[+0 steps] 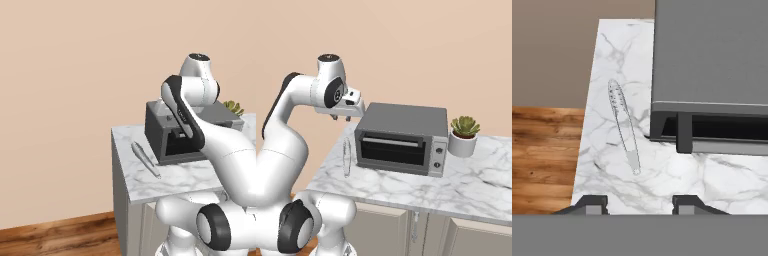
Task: Pick up the tongs from the counter and place them near the plate next to the oven.
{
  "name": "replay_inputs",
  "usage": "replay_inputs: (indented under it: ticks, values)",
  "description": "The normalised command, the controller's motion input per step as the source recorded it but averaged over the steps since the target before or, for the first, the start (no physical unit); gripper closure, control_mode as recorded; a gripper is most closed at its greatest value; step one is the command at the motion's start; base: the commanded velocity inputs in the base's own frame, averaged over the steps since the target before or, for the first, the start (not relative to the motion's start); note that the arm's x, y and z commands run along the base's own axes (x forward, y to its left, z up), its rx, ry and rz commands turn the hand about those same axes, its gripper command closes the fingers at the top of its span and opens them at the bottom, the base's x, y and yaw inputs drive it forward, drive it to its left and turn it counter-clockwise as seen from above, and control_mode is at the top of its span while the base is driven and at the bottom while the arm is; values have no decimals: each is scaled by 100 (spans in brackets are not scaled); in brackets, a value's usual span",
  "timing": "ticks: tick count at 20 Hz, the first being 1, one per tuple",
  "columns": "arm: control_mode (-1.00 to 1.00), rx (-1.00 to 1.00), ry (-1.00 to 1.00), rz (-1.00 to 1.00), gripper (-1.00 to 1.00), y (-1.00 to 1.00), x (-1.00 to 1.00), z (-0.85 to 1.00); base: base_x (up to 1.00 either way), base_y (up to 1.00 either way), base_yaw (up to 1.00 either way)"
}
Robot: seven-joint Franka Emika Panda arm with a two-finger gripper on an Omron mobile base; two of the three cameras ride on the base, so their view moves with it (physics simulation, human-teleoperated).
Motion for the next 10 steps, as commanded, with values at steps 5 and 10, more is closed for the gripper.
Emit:
replay_inputs:
  ticks: [5,10]
  values:
    - [-100,0,-2,0,-100,5,-13,-2,0,0,0]
    - [-100,0,-4,0,-100,27,-16,-44,0,0,0]
